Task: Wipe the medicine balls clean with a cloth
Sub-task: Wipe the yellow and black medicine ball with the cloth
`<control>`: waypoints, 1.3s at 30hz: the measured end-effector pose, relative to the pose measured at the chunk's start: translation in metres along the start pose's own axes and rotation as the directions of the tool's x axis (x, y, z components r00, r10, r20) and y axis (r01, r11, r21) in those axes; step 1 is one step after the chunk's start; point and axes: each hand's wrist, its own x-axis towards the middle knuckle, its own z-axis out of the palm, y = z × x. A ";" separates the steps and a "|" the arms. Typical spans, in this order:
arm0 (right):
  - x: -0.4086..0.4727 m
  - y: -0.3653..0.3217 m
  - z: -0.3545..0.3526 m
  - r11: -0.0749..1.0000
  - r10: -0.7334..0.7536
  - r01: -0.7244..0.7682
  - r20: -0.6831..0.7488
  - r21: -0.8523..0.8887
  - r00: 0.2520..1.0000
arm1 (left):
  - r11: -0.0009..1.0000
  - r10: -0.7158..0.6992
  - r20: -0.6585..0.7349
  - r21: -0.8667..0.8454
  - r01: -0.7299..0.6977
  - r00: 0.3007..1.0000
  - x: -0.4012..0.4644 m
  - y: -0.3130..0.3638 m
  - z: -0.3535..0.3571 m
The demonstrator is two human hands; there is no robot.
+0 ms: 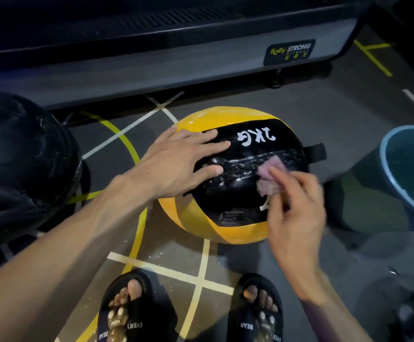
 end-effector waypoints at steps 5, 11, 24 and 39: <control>-0.034 -0.011 0.009 0.900 -0.406 0.437 0.348 -0.010 0.845 | 0.998 -0.028 0.013 -0.064 0.028 1.000 0.001 -0.022 -0.001; -0.013 0.023 -0.010 0.910 -0.394 0.413 0.275 -0.016 0.877 | 0.980 -0.081 0.045 -0.178 0.087 0.996 0.012 -0.026 -0.008; -0.037 -0.015 0.031 0.912 -0.390 0.410 0.343 0.016 0.854 | 0.967 -0.141 0.006 -0.215 0.139 0.990 0.018 -0.025 -0.011; 0.001 -0.001 0.017 0.836 -0.534 0.548 0.290 0.037 0.794 | 0.909 -0.084 -0.015 -0.411 0.071 0.996 -0.027 -0.059 0.014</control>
